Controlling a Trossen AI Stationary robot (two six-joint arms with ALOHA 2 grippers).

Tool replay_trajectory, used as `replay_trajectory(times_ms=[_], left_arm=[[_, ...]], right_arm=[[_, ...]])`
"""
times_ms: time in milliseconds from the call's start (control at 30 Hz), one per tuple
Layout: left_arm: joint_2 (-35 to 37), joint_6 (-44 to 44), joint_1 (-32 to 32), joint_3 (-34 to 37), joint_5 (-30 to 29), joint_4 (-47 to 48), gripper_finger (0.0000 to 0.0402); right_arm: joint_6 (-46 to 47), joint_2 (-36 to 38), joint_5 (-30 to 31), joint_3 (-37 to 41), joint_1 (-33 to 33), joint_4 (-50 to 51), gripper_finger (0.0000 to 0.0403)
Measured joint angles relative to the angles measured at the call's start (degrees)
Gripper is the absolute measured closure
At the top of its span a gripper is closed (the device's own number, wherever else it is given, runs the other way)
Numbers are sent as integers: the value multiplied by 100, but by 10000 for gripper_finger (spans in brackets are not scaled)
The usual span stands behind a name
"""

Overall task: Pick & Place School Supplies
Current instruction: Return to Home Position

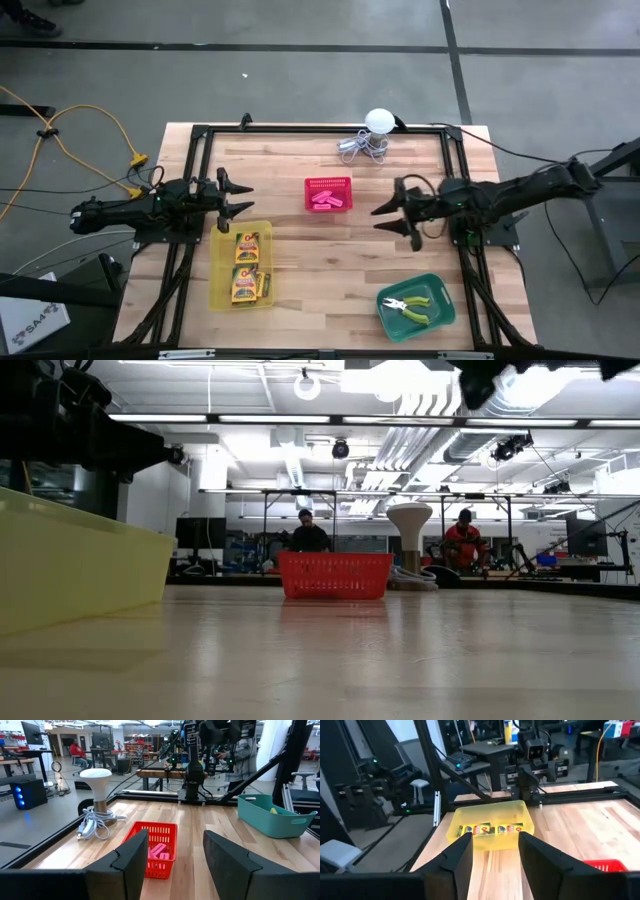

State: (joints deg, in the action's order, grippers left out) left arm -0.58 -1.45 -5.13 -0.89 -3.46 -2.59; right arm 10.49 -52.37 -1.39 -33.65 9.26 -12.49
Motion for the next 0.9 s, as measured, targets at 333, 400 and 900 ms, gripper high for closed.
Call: replay_trajectory(times_ms=[333,400,900], left_arm=[[0,-1,0,0,0,-1,218],[0,0,0,0,0,-2,218],[0,0,0,0,0,-4,218]], right_arm=[[-11,1711,144,1161,0,305,254],[12,1964,133,1303,0,367,254],[201,3207,-245,2433,-2,406,254]])
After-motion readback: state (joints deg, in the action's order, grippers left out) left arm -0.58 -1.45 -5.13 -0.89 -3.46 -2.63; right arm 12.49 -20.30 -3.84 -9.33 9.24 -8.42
